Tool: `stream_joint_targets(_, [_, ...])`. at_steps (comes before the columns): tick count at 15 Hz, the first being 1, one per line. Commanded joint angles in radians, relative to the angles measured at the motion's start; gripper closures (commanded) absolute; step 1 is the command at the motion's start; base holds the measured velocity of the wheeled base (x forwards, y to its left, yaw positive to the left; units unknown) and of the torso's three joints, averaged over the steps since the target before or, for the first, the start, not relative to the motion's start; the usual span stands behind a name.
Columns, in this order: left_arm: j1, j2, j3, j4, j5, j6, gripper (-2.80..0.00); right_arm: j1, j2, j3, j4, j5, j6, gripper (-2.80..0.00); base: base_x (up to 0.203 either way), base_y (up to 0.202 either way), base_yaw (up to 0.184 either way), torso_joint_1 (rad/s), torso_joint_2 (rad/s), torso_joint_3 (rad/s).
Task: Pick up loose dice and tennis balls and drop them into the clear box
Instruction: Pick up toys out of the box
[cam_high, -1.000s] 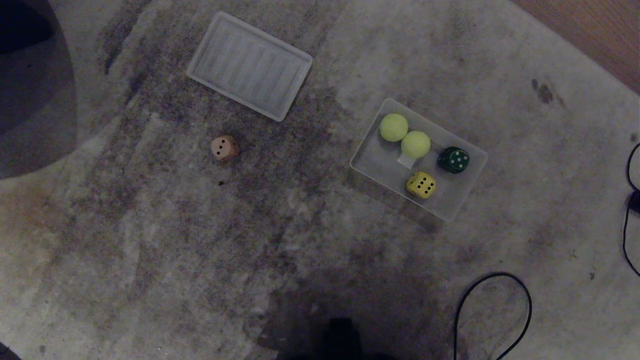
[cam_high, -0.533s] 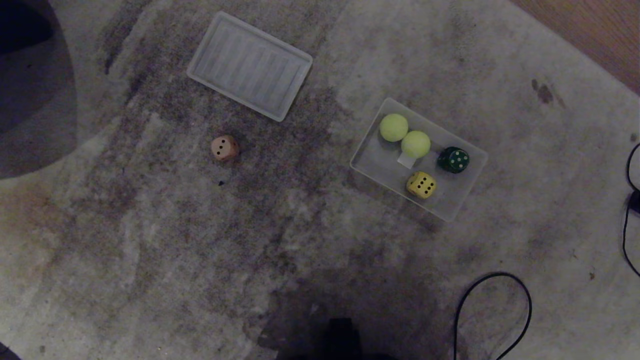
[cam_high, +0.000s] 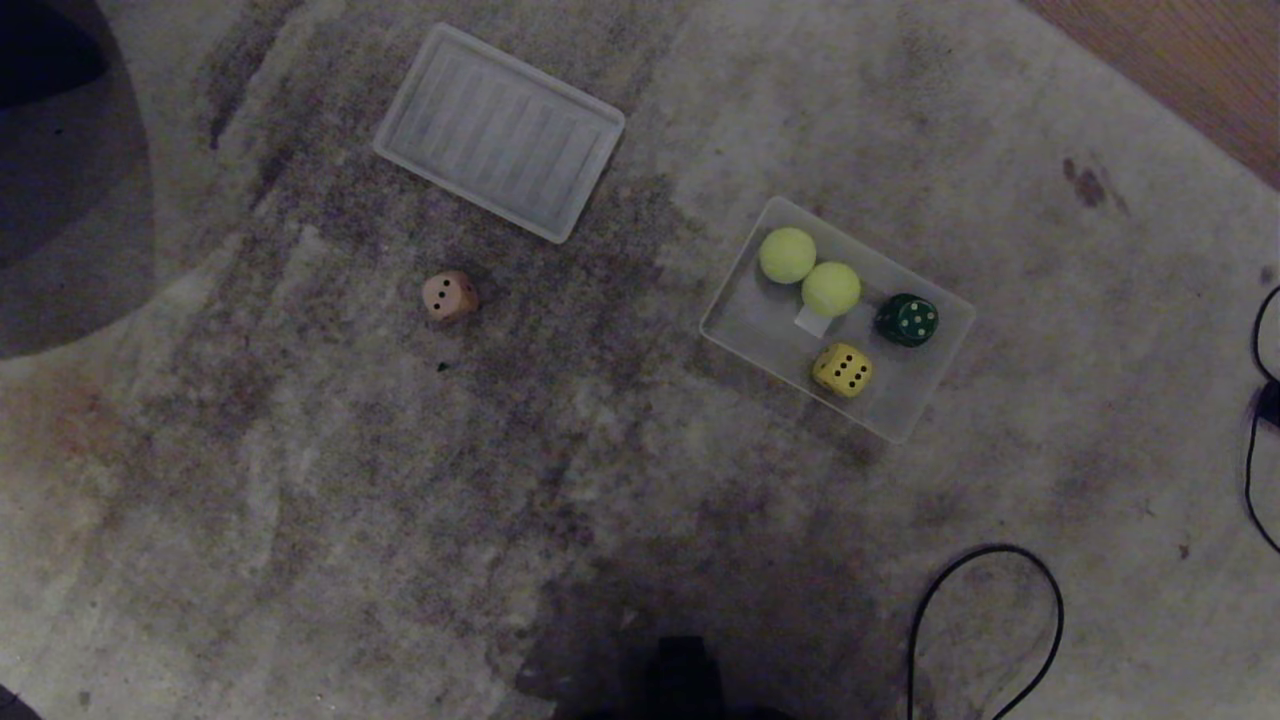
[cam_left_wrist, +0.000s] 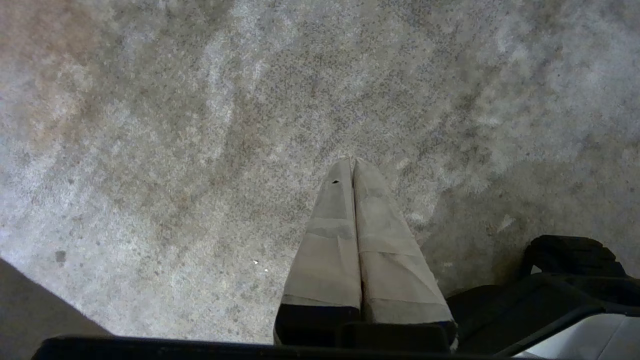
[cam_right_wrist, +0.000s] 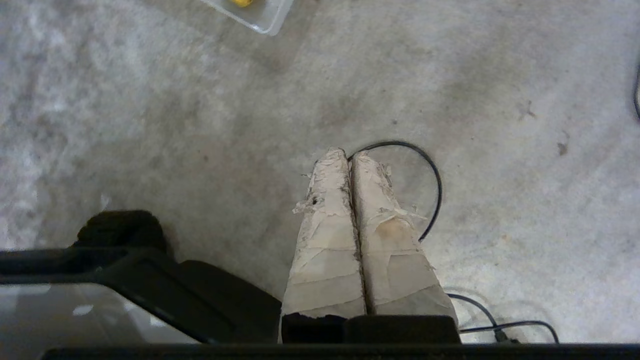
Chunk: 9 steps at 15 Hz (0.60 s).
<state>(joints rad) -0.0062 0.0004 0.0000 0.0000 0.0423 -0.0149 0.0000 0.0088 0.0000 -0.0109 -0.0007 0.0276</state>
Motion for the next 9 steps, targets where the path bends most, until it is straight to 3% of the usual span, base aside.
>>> stream_joint_targets(1, [0.000,0.000,0.002,0.000,0.001,0.000,0.00,0.000,-0.009,0.005,-0.004,-0.001,0.003,0.00,0.000,0.000,0.000,0.000,0.00,0.000])
stream_joint_targets(9, [0.000,0.000,0.002,0.000,-0.002,0.004,0.00,-0.001,-0.009,0.005,-0.004,-0.002,0.009,0.00,0.000,0.000,0.000,0.000,0.00,0.000])
